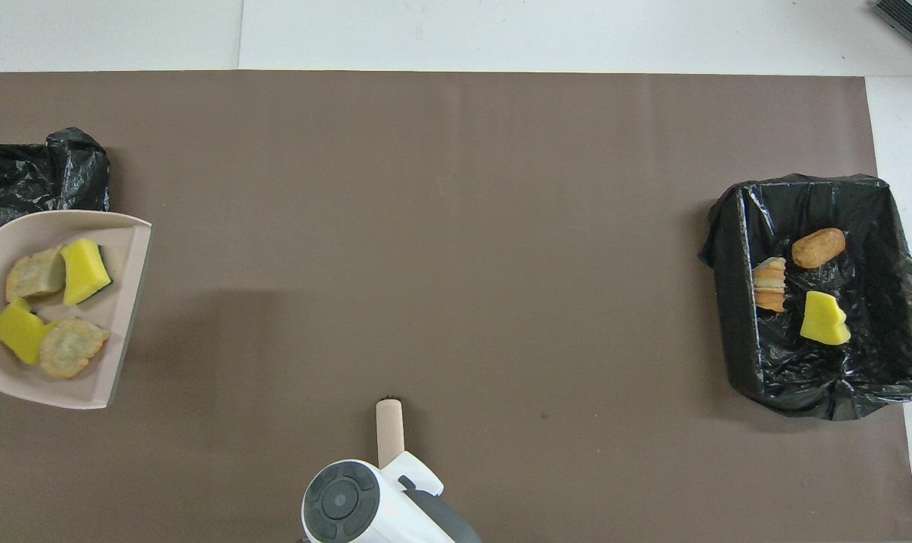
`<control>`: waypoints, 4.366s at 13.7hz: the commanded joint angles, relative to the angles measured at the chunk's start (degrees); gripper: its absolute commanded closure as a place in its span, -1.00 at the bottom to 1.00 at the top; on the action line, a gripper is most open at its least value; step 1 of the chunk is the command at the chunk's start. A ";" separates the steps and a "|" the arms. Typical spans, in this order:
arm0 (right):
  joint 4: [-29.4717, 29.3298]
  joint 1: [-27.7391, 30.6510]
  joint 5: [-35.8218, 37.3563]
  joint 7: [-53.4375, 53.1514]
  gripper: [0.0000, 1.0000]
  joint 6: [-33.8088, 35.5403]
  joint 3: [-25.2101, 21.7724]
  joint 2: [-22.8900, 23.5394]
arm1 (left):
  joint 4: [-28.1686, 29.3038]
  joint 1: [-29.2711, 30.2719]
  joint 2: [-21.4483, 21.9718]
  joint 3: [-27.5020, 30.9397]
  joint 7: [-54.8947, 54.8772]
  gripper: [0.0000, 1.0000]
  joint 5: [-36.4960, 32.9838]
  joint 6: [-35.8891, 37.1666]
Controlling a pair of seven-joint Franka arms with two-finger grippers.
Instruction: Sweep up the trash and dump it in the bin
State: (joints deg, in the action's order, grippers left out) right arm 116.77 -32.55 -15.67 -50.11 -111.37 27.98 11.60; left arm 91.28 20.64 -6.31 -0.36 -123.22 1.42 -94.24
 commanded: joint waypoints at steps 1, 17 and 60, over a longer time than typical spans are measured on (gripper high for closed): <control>0.39 -0.14 2.48 -1.40 0.84 -0.95 0.14 -0.27 | -7.50 3.61 -4.23 -0.61 -2.89 1.00 -2.38 3.71; -23.68 25.59 14.25 30.66 -1.00 24.26 -0.21 -2.02 | -24.22 12.59 -16.19 -0.69 -10.91 1.00 -14.07 -9.46; -25.98 33.52 16.90 48.61 -1.00 24.54 -30.88 -13.36 | -1.37 -6.47 0.43 -17.57 77.82 1.00 -19.58 2.39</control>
State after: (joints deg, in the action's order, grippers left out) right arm 90.12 0.83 1.11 -0.42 -86.51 -3.10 -1.39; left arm 88.50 18.09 -6.61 -18.32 -53.73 -23.95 -93.73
